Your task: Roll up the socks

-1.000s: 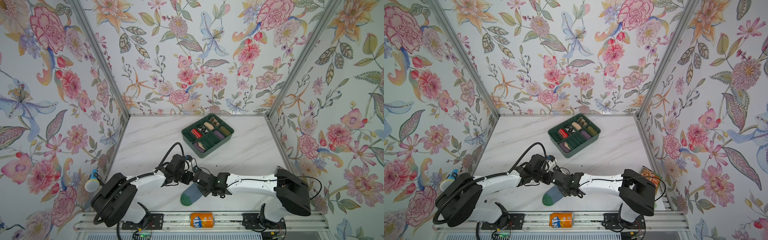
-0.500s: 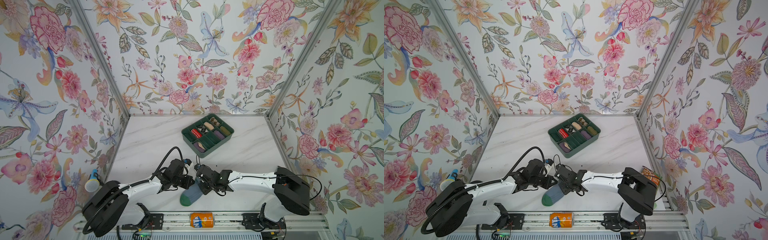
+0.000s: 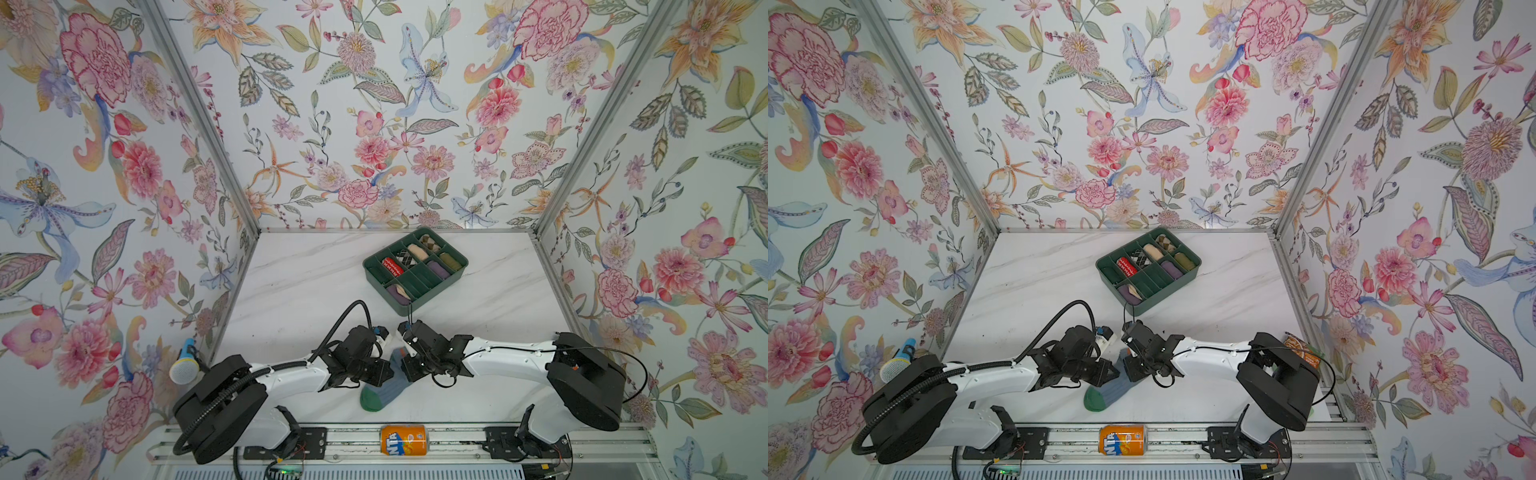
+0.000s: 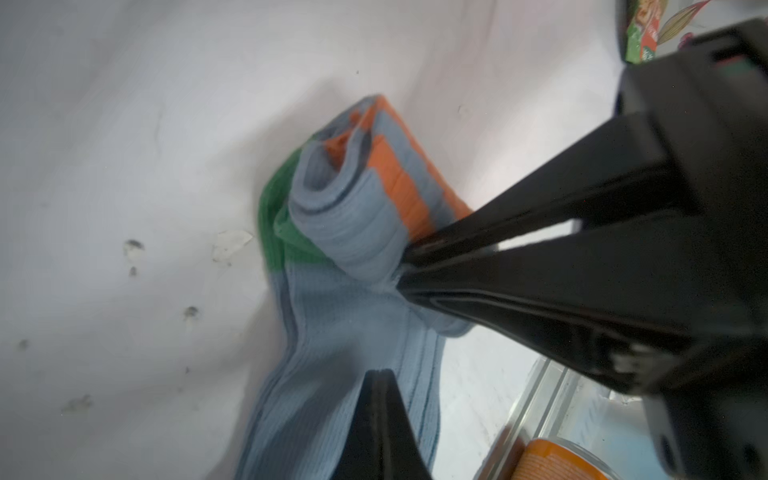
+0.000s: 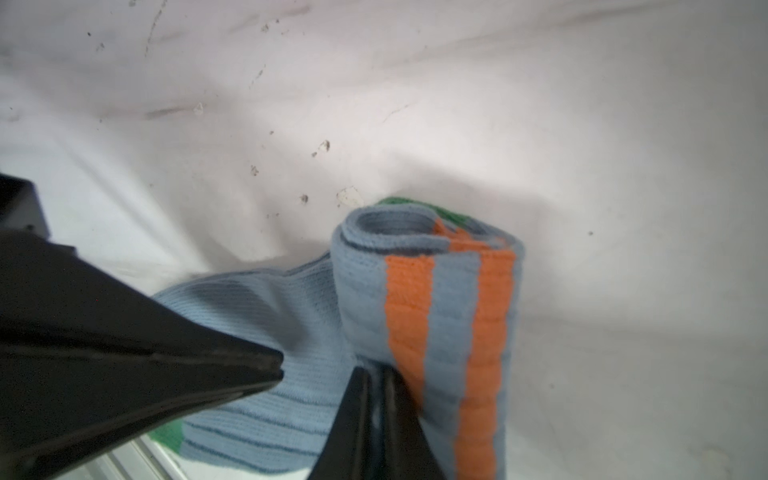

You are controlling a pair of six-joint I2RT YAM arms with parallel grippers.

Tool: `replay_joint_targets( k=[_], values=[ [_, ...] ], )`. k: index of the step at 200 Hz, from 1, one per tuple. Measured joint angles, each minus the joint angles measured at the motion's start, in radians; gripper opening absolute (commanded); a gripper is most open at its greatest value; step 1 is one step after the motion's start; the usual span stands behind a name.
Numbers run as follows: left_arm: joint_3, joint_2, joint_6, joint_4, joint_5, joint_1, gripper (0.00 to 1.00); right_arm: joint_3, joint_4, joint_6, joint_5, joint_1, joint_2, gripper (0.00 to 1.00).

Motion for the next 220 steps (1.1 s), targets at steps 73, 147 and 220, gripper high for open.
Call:
replay_joint_targets(
  k=[73,147,220],
  values=[
    [0.114,0.127,0.109,-0.03,-0.06,0.02,0.0,-0.011,0.026,0.026,-0.013,-0.043,0.0,0.12],
    [0.234,0.234,0.255,-0.057,-0.089,0.13,0.0,-0.018,0.052,0.076,0.054,-0.081,0.0,0.12],
    [0.246,0.26,0.296,-0.025,-0.071,0.173,0.0,-0.027,0.079,0.091,0.063,-0.107,0.004,0.12]
  ],
)
